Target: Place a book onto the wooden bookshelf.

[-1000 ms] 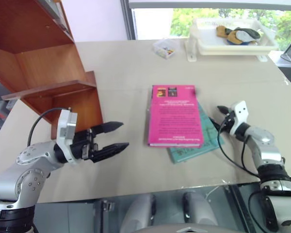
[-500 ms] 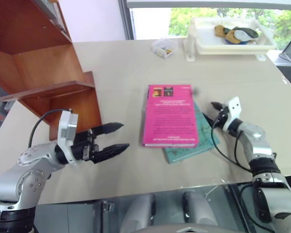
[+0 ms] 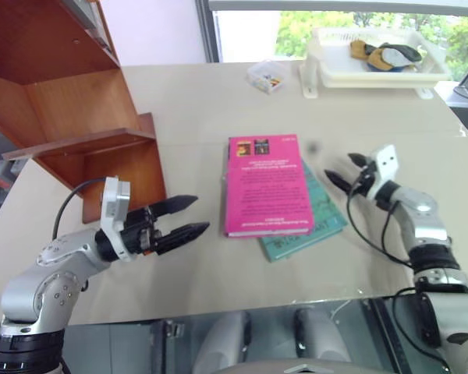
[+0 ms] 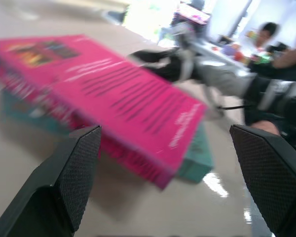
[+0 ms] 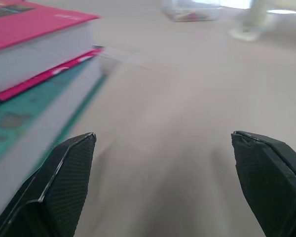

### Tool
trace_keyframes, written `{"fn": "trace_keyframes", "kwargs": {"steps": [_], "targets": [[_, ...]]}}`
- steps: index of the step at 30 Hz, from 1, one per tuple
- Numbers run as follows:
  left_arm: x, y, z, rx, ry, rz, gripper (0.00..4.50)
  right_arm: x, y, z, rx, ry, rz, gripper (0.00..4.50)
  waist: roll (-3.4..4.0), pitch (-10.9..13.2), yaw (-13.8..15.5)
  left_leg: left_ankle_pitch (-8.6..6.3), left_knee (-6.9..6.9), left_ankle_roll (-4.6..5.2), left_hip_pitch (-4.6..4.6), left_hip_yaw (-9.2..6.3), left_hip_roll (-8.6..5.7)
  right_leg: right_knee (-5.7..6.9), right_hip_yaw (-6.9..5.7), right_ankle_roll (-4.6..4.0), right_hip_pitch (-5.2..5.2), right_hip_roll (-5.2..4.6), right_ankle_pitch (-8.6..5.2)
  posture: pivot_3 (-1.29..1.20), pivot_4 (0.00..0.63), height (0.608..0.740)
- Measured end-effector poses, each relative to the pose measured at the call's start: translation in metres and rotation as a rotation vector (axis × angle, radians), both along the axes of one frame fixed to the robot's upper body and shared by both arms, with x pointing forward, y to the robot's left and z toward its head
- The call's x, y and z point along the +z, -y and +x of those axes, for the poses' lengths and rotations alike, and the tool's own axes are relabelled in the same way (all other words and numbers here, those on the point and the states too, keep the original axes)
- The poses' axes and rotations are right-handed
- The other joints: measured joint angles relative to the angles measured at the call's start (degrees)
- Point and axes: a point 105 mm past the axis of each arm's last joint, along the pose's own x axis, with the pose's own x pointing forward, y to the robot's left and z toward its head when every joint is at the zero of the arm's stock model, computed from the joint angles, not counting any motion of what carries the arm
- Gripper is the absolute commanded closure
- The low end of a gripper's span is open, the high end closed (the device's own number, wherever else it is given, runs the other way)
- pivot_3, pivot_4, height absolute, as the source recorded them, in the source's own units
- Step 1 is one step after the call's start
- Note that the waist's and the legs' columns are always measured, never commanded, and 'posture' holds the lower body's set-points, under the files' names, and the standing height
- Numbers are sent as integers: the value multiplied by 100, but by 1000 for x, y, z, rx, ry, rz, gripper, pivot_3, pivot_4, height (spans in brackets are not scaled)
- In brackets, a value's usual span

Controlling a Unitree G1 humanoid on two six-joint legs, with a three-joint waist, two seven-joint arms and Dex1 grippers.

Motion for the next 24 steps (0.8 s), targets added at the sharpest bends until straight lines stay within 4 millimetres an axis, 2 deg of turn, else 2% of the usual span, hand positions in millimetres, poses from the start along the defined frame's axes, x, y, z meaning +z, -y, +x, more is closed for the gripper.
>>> {"fn": "trace_keyframes", "kwargs": {"steps": [2, 4, 6, 7, 9, 13, 14, 15, 17, 19, 24], "targets": [[-3, -1, 9, 25, -38, -18, 40, -6, 26, -26, -23, -39, -60, 0, 2, -1, 45, -1, 0, 1, -4, -5, 0, -1, -5, 0, 0, 0, 0, 0, 150, 740], [-4, 0, 15, 38, -58, -32, 40, -7, 40, -43, -36, -64, -81, 0, 4, 0, 50, -13, 0, 22, -5, -3, -1, 1, -4, 1, 0, -1, 0, 0, 150, 740], [-8, 0, 23, 53, -100, -45, 40, 8, 55, -71, -29, -75, -82, 0, 5, -1, 48, -14, 2, 25, -4, -1, 0, 2, -2, 2, 0, -2, 0, 0, 150, 740], [-8, 0, 23, 54, -103, -45, 40, 10, 55, -72, -28, -73, -81, 0, 4, -1, 17, -15, 2, 26, 1, 3, 3, 2, 1, 2, 1, 0, 1, 0, 150, 740], [-9, 9, 34, 45, -138, -84, 40, 28, 63, -100, -15, -84, -49, 0, 6, -3, 20, -16, 9, 28, -1, 2, 7, 2, -3, 3, 4, 2, 0, 0, 150, 740], [-24, 7, 54, 101, -273, -115, 40, 50, 64, -154, 54, -174, 28, 0, -4, -7, 44, -16, 23, 29, 6, -5, 17, 3, -14, 4, 22, 12, 0, 0, 150, 740], [-25, 7, 56, 102, -286, -125, 40, 54, 62, -158, 66, -175, 41, 0, -10, -7, 14, -16, 26, 29, 7, 0, 18, 2, -10, 6, 23, 13, 0, 0, 150, 740], [-24, 16, 63, 76, -321, -188, 40, 61, 63, -175, 75, -195, 74, 0, -6, -6, 36, -16, 33, 30, 3, -2, 15, 2, -13, 11, 26, 10, 3, 0, 150, 740], [-22, 20, 71, 59, -376, -254, 40, 73, 59, -189, 104, -193, 86, 0, -13, -8, 78, -15, 43, 31, 6, -6, 16, 1, -19, 17, 34, 13, 6, 0, 150, 740], [-23, 26, 77, 27, -460, -326, 40, 84, 52, -196, 123, -170, 71, 0, -35, -20, 73, -15, 46, 31, 9, -1, 17, 0, -15, 23, 34, 16, 9, 0, 150, 740], [-25, 38, 90, -38, -665, -518, 40, 80, 36, -205, 167, -205, 68, 0, -50, -23, 85, -15, 49, 30, 7, -3, 16, 1, -17, 24, 33, 16, 10, 0, 150, 740]]}}
